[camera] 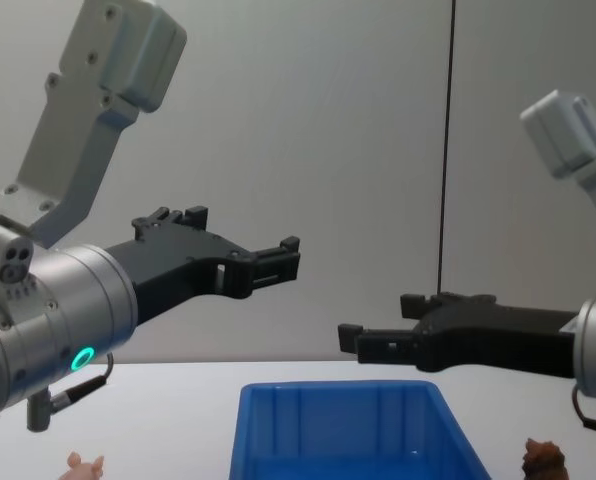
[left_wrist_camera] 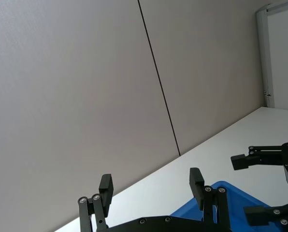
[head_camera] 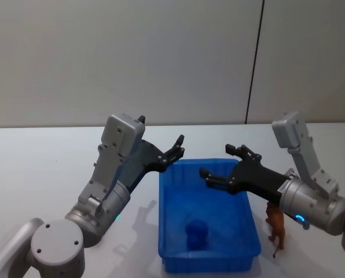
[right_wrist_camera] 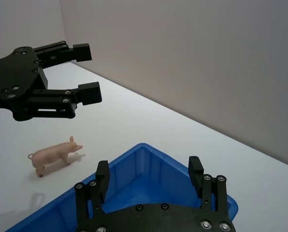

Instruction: Pick up the two dolls from the table and place them into the box.

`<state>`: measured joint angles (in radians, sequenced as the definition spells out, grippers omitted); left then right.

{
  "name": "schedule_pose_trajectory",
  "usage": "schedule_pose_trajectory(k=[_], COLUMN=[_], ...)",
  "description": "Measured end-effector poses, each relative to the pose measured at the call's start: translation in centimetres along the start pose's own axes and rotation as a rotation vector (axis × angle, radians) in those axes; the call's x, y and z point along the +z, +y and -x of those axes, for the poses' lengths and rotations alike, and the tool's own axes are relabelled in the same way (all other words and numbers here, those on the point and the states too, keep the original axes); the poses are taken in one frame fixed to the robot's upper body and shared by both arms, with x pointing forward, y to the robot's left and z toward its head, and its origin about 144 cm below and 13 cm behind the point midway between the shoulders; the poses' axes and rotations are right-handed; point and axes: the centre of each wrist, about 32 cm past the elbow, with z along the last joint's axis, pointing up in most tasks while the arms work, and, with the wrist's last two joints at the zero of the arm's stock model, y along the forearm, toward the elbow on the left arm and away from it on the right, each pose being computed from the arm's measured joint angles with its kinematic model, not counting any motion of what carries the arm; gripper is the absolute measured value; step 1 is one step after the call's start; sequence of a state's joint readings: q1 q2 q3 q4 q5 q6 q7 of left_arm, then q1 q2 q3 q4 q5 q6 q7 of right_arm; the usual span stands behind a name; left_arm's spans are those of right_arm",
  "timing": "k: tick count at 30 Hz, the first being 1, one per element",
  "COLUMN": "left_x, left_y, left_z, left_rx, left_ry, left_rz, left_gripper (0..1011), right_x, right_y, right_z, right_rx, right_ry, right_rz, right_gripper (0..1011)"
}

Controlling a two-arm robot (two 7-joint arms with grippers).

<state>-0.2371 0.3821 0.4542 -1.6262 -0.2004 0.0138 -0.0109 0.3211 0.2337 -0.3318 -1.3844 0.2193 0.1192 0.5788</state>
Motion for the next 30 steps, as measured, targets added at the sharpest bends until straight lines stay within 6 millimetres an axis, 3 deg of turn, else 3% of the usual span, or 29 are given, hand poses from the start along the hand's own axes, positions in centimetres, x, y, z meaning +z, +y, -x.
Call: schedule_pose_trajectory(k=[12, 30], left_x=[0.0, 0.0], left_y=[0.0, 0.0], left_z=[0.0, 0.0], left_rx=[0.000, 0.000], left_ry=[0.000, 0.000], left_rz=[0.000, 0.000], left_gripper=[1001, 1001], right_x=[-0.1, -1.2], right_y=[-1.6, -6.9], right_z=[0.0, -0.2], right_rx=[-0.052, -0.190], right_ry=[0.010, 0.097], right_rz=[-0.016, 0.050], right_gripper=[1004, 1004])
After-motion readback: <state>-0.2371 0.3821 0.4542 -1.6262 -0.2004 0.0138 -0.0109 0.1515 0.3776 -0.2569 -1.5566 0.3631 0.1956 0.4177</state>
